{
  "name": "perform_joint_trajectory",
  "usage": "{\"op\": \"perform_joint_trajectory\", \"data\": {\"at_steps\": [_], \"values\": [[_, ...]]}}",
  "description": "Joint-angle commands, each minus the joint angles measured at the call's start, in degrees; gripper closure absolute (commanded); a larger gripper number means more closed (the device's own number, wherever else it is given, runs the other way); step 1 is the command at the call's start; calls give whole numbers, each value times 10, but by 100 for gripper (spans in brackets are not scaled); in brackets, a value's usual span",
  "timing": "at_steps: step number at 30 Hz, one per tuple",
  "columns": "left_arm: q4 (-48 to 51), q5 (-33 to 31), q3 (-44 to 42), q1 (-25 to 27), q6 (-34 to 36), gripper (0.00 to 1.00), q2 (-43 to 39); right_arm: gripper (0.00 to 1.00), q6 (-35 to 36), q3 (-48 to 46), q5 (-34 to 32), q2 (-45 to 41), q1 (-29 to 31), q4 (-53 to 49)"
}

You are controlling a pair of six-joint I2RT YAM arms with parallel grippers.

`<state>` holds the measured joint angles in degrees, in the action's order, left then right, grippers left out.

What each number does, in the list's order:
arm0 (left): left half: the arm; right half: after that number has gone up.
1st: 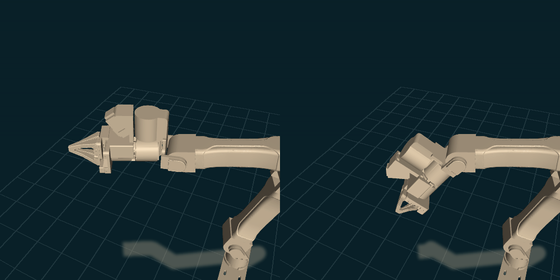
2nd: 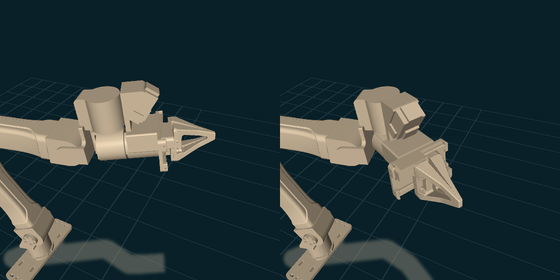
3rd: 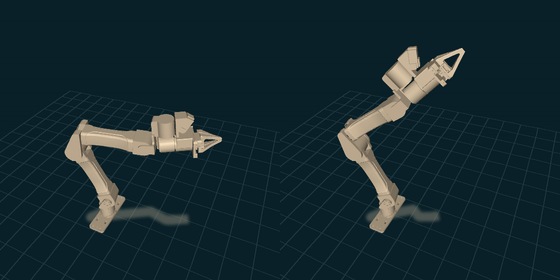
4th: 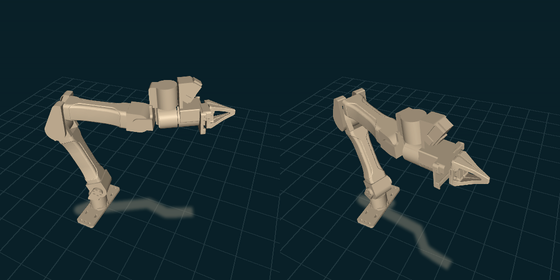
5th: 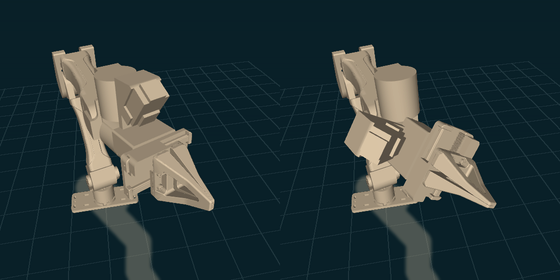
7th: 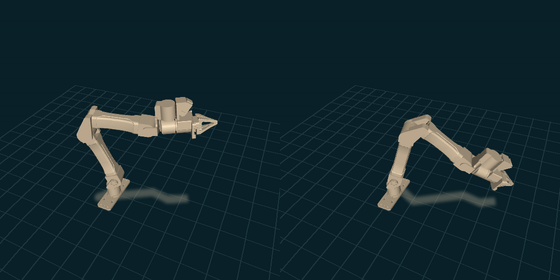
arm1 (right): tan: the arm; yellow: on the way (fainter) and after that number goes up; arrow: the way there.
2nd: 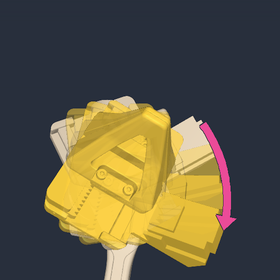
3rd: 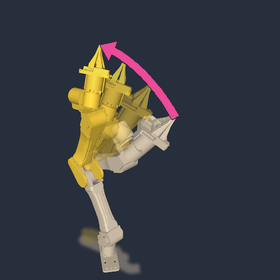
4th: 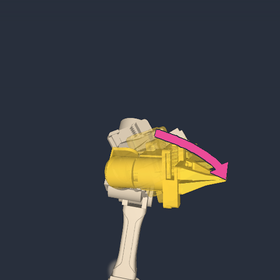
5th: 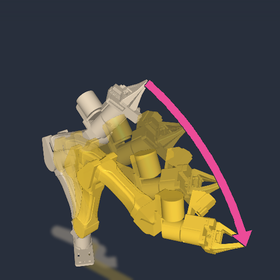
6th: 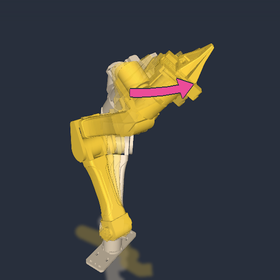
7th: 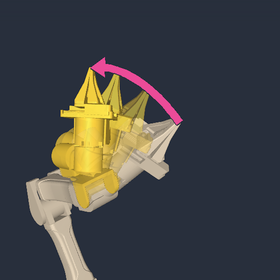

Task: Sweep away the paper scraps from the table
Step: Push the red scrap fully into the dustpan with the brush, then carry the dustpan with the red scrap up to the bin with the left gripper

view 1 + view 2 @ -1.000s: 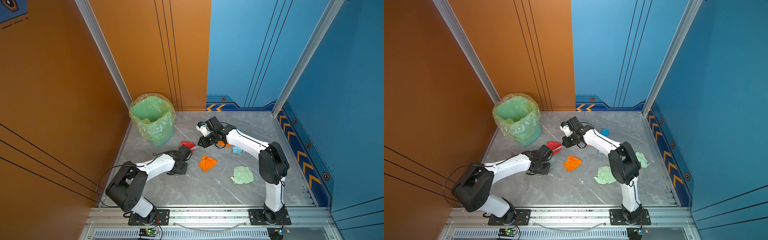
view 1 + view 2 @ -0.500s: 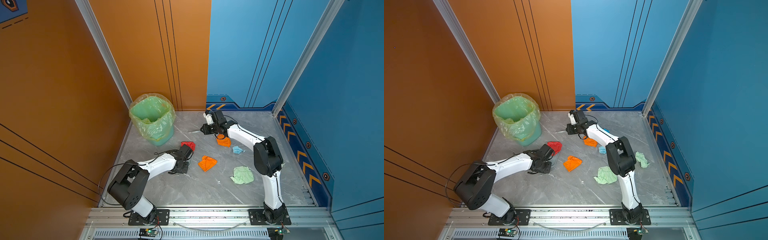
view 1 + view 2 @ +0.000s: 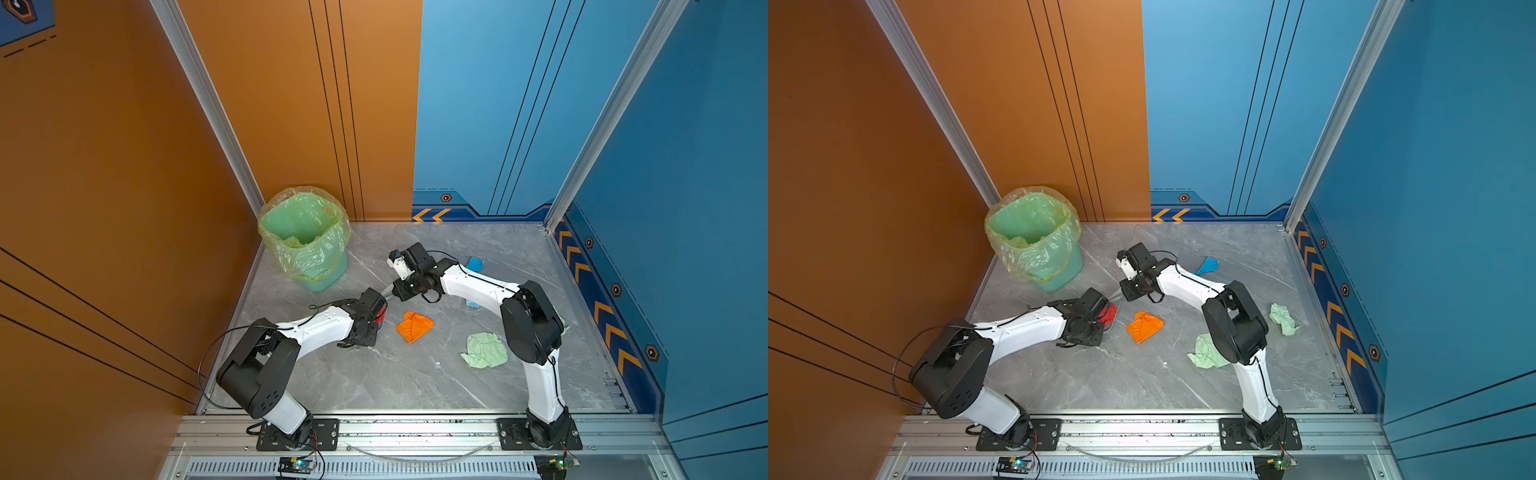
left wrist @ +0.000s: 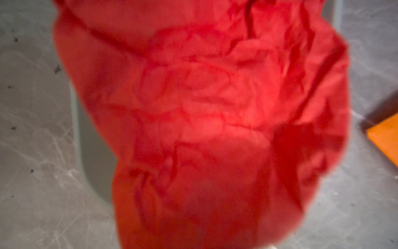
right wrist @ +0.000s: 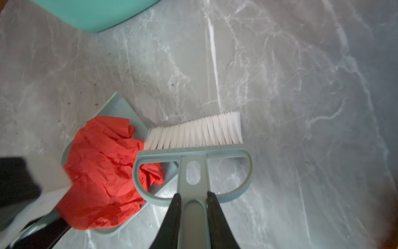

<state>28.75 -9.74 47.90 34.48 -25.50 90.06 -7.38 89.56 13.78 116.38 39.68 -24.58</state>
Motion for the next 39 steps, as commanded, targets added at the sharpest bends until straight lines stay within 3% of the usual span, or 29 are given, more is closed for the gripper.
{"op": "perform_joint_trajectory", "data": {"at_steps": [1, 8, 22, 34, 39], "values": [[3, 18, 10, 4, 4, 100, 23, 100, 19, -36, 20, -45, 19, -35], [3, 19, 13, 6, 19, 100, 13, 100, -6, -57, -20, -85, 9, -9], [17, 2, 3, 12, 15, 100, -76, 100, -51, -68, -35, -146, -89, 34], [155, -14, 141, 27, 47, 100, -158, 100, -59, -130, -49, -201, -130, 41], [212, -20, 207, 30, 68, 100, -190, 100, -85, -159, -16, -216, -145, 84]]}}
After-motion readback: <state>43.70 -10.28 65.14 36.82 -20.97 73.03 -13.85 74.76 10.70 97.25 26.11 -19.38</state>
